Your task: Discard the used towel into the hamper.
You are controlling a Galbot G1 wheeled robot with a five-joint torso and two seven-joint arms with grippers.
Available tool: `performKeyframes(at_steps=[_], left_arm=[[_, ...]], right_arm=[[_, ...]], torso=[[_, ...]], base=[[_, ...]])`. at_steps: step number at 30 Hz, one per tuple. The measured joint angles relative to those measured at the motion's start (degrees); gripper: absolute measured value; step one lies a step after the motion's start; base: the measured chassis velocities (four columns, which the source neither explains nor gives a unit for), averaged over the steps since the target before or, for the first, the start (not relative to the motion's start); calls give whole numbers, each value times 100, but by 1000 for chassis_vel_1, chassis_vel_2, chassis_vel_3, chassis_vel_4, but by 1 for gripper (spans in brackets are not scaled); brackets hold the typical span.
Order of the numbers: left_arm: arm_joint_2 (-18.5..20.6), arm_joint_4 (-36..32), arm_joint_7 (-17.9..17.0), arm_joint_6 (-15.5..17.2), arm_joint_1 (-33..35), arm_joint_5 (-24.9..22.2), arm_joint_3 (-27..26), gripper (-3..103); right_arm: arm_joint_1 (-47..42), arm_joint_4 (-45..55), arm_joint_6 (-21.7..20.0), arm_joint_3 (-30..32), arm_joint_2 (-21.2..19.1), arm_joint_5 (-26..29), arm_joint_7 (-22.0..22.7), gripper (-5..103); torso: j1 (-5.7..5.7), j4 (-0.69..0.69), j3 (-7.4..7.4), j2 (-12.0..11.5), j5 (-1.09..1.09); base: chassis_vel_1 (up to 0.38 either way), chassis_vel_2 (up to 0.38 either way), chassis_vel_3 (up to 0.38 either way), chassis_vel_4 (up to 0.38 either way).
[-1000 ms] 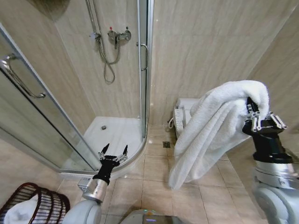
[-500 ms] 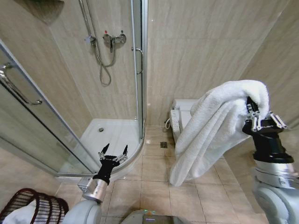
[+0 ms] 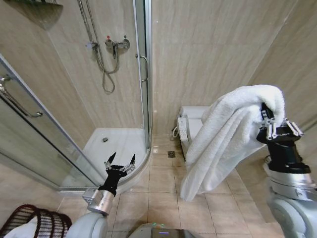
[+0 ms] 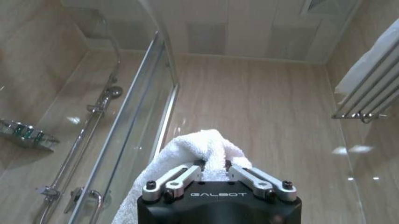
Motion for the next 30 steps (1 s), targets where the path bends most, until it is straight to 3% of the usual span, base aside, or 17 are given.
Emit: performKeyframes(at_steps=[30], left_arm=[[0, 0, 0, 0, 0, 0, 0, 100]], right_arm=[[-2, 0, 24, 11, 5, -2, -14, 8]], torso=[[372, 1, 469, 841, 0]], base=[[3, 3, 5, 4]])
